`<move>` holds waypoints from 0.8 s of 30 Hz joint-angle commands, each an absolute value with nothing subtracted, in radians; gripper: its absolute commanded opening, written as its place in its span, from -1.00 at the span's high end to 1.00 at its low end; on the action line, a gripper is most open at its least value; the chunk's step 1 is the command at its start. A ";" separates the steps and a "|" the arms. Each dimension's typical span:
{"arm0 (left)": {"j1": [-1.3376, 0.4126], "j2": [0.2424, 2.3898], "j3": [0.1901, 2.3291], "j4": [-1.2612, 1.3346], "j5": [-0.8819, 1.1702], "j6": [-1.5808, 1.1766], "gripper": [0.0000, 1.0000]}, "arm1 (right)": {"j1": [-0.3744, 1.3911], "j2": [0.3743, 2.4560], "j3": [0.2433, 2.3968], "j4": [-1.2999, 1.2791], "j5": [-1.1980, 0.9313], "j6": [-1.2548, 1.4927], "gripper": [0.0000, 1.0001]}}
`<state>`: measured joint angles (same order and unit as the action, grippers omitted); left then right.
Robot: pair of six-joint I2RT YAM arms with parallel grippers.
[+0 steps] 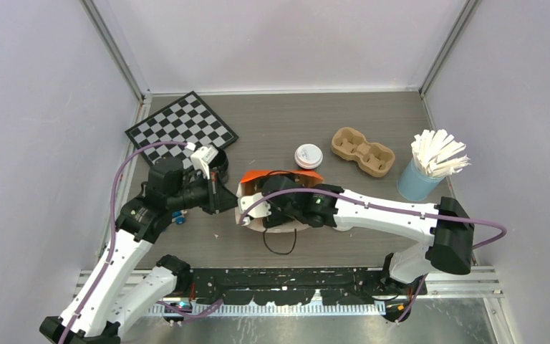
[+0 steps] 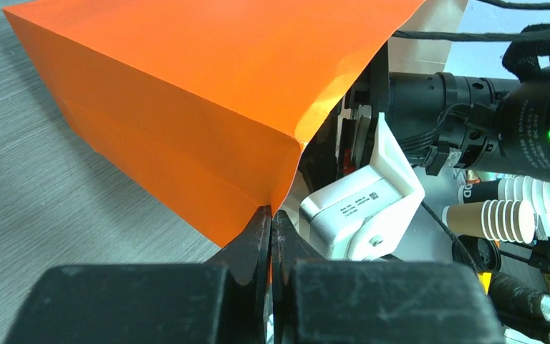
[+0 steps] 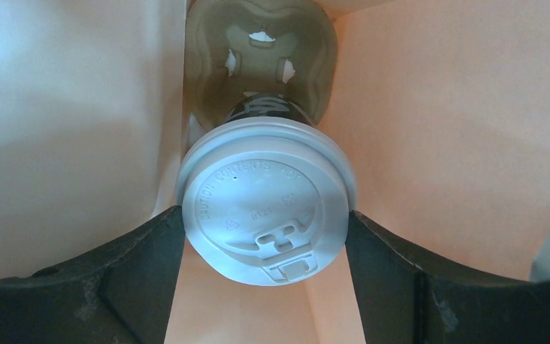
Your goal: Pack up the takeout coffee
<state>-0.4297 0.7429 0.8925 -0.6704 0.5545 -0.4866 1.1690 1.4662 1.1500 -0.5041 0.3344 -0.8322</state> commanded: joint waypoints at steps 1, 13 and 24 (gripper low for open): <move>-0.425 0.715 0.884 -0.647 0.597 -0.451 1.00 | 1.165 1.421 1.209 -0.591 0.308 -0.842 -0.42; -0.425 0.716 0.888 -0.658 0.607 -0.422 1.00 | 1.166 1.385 1.233 -0.668 0.192 -0.816 -0.42; -0.425 0.731 0.899 -0.654 0.617 -0.455 1.00 | 1.165 1.465 1.205 -0.631 0.210 -0.901 -0.46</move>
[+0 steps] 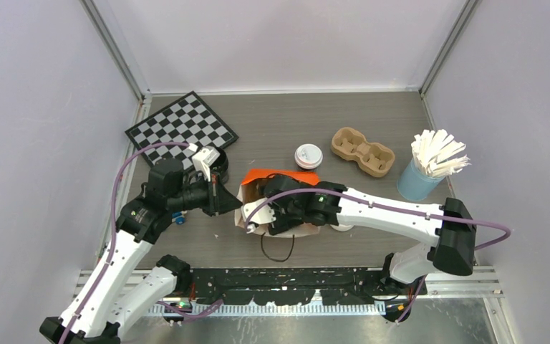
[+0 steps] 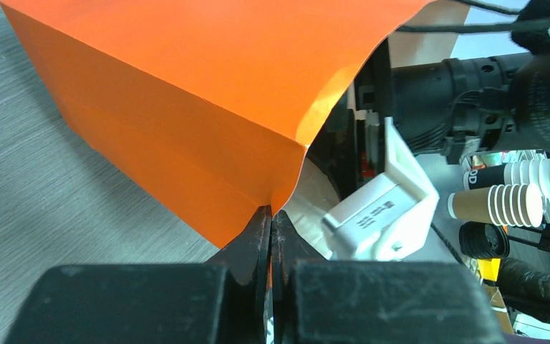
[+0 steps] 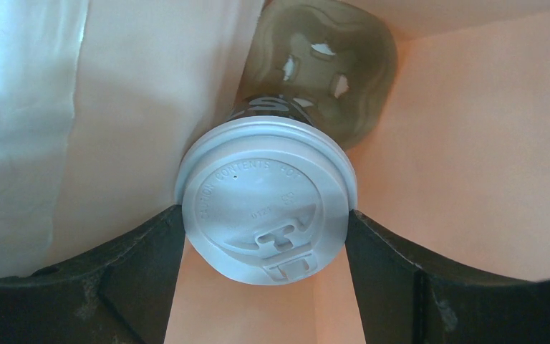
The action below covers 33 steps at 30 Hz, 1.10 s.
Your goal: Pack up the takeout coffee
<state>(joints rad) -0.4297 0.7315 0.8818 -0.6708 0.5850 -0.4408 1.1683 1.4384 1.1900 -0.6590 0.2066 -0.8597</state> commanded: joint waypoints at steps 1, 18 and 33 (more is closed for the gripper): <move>-0.425 0.732 0.898 -0.654 0.618 -0.458 1.00 | 1.165 1.470 1.202 -0.623 0.213 -0.906 -0.46; -0.425 0.719 0.899 -0.693 0.603 -0.445 1.00 | 1.188 1.468 1.173 -0.560 0.362 -0.935 -0.42; -0.425 0.713 0.900 -0.705 0.574 -0.436 1.00 | 1.210 1.386 1.141 -0.637 0.452 -0.930 -0.42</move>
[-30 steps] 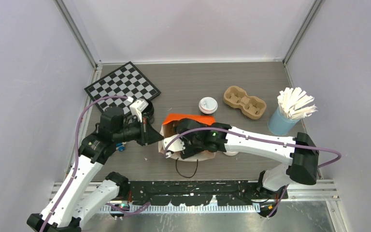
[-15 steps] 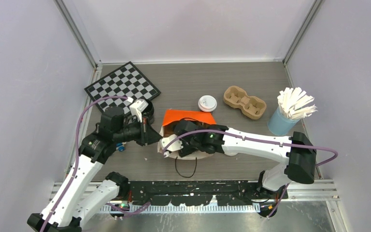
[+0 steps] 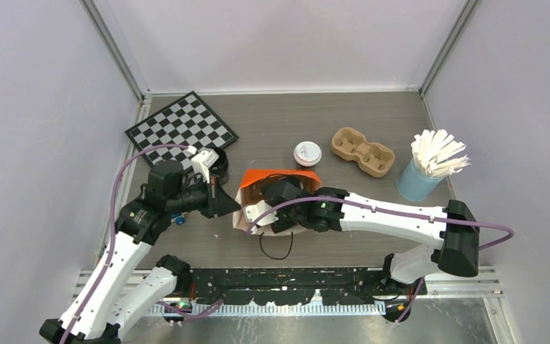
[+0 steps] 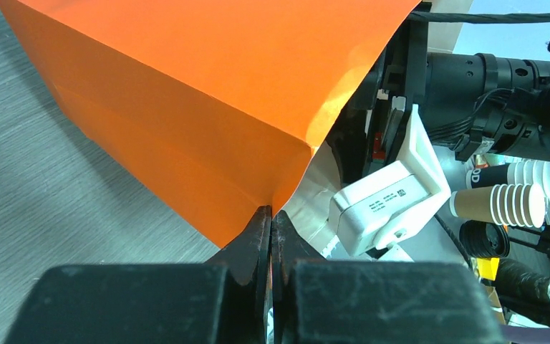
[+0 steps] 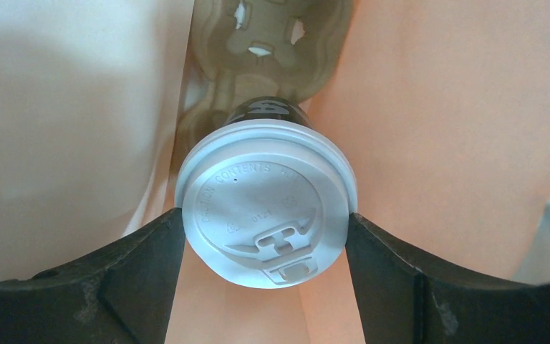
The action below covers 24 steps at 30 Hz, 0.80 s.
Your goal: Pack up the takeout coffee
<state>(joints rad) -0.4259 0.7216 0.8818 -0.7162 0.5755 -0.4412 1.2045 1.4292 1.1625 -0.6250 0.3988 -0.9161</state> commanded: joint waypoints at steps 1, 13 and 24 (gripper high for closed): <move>-0.425 0.713 0.900 -0.705 0.574 -0.437 1.00 | 1.208 1.385 1.135 -0.634 0.450 -0.928 -0.42; -0.425 0.714 0.891 -0.677 0.591 -0.451 1.00 | 1.181 1.389 1.093 -0.615 0.429 -0.896 -0.43; -0.425 0.719 0.896 -0.669 0.597 -0.465 1.00 | 1.180 1.404 1.100 -0.621 0.447 -0.904 -0.42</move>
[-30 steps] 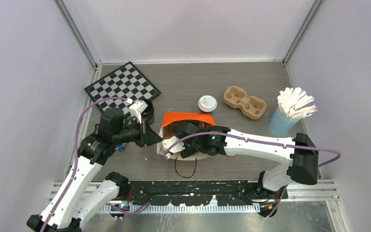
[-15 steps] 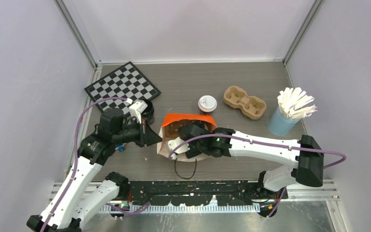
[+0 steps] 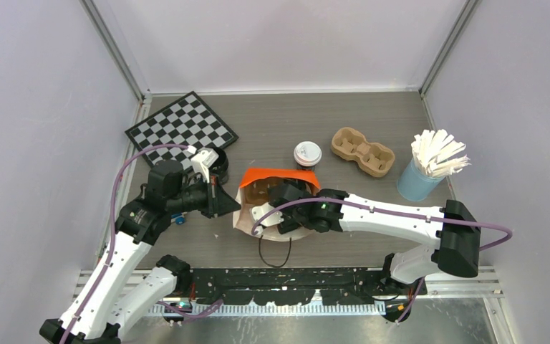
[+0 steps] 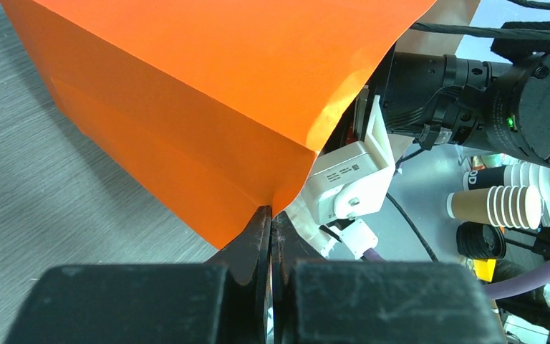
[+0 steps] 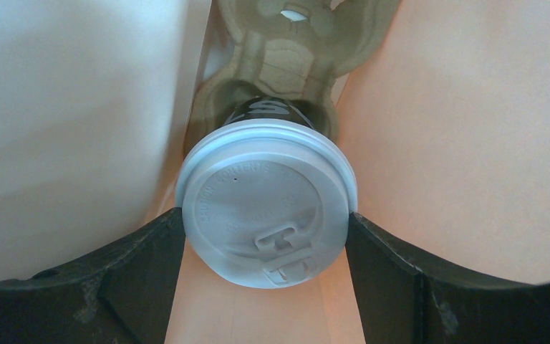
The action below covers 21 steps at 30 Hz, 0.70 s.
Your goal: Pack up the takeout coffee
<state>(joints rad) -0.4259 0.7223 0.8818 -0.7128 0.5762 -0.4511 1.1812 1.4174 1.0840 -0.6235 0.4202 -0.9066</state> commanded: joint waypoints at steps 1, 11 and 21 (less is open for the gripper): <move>-0.425 0.719 0.896 -0.667 0.597 -0.466 1.00 | 1.180 1.407 1.099 -0.619 0.445 -0.903 -0.42; -0.425 0.708 0.887 -0.661 0.610 -0.483 1.00 | 1.168 1.433 1.062 -0.534 0.458 -0.891 -0.42; -0.425 0.709 0.884 -0.658 0.612 -0.490 1.00 | 1.152 1.436 1.025 -0.444 0.476 -0.837 -0.40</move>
<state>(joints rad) -0.4259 0.7216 0.8810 -0.7071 0.5854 -0.4732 1.1633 1.4475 1.0462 -0.5262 0.4519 -0.8722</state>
